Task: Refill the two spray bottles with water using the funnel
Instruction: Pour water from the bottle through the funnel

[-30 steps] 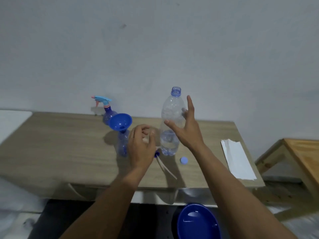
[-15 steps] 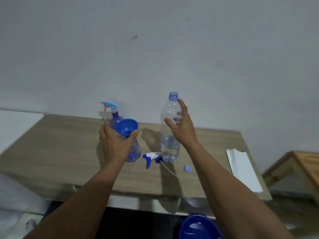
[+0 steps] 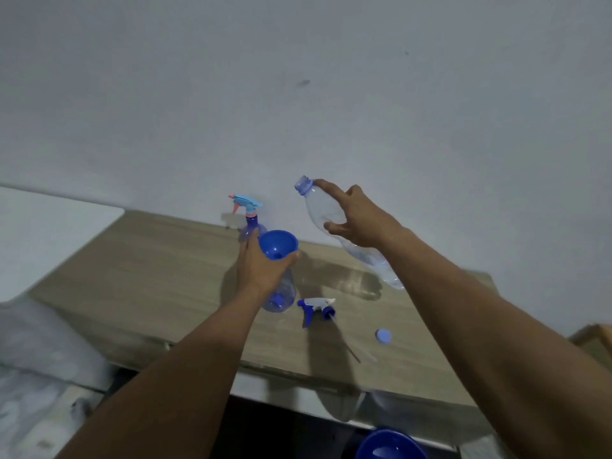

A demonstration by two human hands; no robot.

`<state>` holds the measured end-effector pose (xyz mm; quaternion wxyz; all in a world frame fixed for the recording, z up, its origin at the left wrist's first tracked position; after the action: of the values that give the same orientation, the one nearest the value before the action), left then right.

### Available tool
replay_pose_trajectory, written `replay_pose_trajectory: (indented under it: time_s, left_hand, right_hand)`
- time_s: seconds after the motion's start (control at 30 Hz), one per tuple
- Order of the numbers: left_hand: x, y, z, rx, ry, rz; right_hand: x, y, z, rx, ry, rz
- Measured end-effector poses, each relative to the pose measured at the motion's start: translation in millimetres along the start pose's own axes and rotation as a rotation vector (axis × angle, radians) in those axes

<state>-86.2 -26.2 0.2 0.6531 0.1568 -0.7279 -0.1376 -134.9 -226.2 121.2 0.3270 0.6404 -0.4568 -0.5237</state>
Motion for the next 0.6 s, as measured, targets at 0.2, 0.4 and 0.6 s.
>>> replay_pose_trajectory:
  time_s: [0.2,0.4,0.6]
  left_hand:
    - [-7.9,1.1,-4.5,-0.005,0.039,0.020]
    - [-0.1,5.4,-3.6,-0.013,0.001,-0.028]
    - [-2.4,7.0,-11.7,-0.027,-0.024,-0.077]
  right_hand:
    - [-4.6,-7.6,-11.6,-0.114,0.015,0.191]
    - [-7.5,-21.7,-13.4,-0.220,0.054,0.359]
    - [-4.9,-36.2,-12.6,-0.295,0.070,0.423]
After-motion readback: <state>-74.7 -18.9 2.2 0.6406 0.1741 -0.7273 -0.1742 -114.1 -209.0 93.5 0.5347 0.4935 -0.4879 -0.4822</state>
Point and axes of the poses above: each hand's wrist, its own z-axis away from the middle knuckle, its own y-axis out of the back of the hand, x = y × z, the point moved 7 cm from there along -z, towards the middle knuckle, and after that the axes turned 5 degrees about x, right-handed, at the moved point
